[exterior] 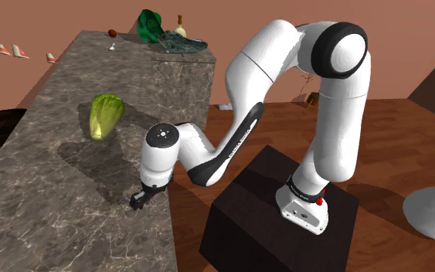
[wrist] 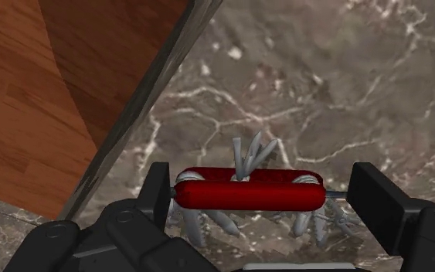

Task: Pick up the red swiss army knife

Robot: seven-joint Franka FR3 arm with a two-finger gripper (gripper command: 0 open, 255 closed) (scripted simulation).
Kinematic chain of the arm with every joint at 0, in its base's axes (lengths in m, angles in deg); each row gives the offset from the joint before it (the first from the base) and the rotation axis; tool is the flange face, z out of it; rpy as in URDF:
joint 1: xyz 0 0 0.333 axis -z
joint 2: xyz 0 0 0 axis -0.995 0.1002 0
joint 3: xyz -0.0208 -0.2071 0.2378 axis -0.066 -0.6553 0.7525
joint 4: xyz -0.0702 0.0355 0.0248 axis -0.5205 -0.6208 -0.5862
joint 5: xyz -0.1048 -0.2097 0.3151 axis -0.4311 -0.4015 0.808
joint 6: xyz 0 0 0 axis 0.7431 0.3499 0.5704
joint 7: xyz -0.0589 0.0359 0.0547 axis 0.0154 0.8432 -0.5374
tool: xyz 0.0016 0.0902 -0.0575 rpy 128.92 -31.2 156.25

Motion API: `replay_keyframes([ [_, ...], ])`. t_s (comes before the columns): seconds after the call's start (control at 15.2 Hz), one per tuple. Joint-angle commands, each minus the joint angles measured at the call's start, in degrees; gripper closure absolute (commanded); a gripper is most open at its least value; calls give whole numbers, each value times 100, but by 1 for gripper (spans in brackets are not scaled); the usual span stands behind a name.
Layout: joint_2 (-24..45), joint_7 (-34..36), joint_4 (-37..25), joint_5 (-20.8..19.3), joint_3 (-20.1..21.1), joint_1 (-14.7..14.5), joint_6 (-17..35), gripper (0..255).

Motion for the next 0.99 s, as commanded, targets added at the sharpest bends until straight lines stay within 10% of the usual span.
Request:
replay_keyframes([
  [0.0, 169, 144, -59, -199, -135, -104, 75, 0],
  [0.26, 345, 316, -100, -418, -291, -225, 178, 0],
  [0.33, 332, 309, -87, -411, -286, -216, 180, 255],
  [0.92, 345, 316, -100, -419, -291, -224, 178, 255],
])
